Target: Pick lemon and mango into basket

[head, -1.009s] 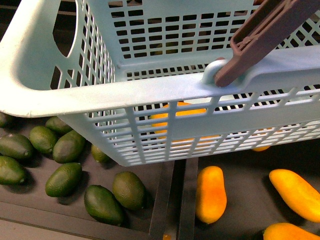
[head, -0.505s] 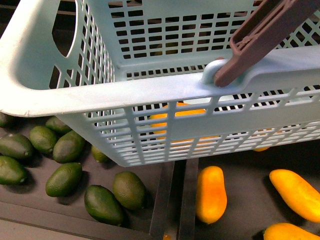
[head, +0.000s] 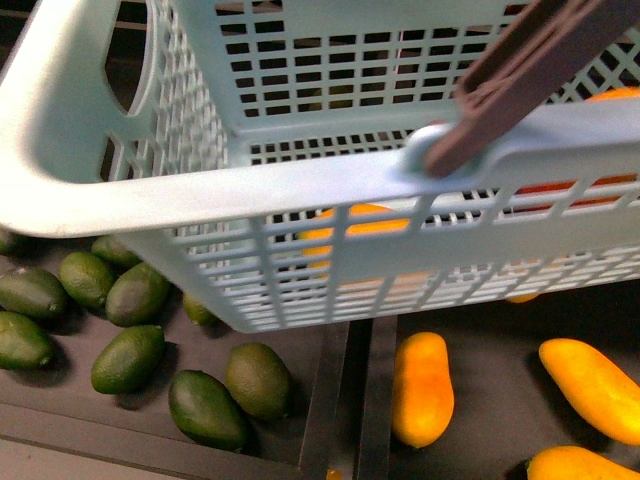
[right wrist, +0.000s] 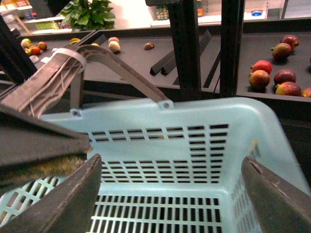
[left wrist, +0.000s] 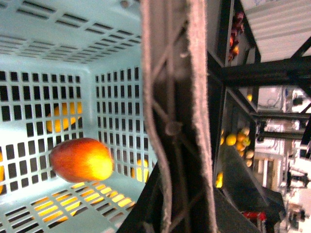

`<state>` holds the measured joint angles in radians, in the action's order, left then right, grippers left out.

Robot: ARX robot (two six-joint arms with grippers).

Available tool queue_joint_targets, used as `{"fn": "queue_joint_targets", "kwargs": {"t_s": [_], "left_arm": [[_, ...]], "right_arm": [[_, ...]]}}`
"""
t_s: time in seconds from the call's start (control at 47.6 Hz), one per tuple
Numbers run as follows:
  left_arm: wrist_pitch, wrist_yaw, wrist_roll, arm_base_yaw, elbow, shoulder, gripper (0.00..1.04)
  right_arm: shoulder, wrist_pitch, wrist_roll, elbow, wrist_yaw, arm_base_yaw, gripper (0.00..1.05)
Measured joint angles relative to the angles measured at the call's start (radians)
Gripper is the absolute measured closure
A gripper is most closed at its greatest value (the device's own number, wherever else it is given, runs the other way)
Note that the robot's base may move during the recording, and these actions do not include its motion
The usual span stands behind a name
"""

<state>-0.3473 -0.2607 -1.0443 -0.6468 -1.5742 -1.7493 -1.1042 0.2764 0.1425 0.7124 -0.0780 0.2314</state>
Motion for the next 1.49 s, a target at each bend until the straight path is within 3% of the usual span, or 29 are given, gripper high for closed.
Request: {"fn": "queue_joint_targets", "kwargs": {"t_s": [0.063,0.21,0.357,0.505,0.61,0.757,0.841,0.904,1.493], "left_arm": [[-0.002,0.003,0.004,0.000,0.002,-0.004,0.99],[-0.002,0.005,0.005,0.000,0.002,-0.004,0.99],[-0.002,0.002,0.004,0.000,0.002,-0.004,0.99],[-0.002,0.002,0.001,0.000,0.002,-0.004,0.99],[-0.002,0.002,0.001,0.000,0.002,-0.004,0.99],[-0.002,0.002,0.001,0.000,0.002,-0.004,0.99],[-0.002,0.003,0.002,0.000,0.002,-0.004,0.99],[-0.002,0.003,0.003,0.000,0.002,-0.004,0.99],[-0.002,0.002,0.001,0.000,0.002,-0.004,0.99]], "right_arm": [[0.035,-0.029,0.002,-0.002,0.009,-0.013,0.07],[0.153,-0.153,0.022,-0.021,0.077,-0.049,0.09],[0.293,-0.323,0.055,-0.062,0.232,-0.050,0.09],[0.414,-0.043,-0.081,-0.243,0.226,-0.072,0.35],[0.470,0.001,-0.117,-0.362,0.199,-0.106,0.57],[0.521,0.020,-0.127,-0.439,0.174,-0.131,0.78],[0.558,0.026,-0.133,-0.478,0.090,-0.192,0.93],[0.581,0.029,-0.134,-0.503,0.087,-0.219,1.03],[0.780,-0.023,-0.137,-0.647,0.080,-0.228,1.03]]}}
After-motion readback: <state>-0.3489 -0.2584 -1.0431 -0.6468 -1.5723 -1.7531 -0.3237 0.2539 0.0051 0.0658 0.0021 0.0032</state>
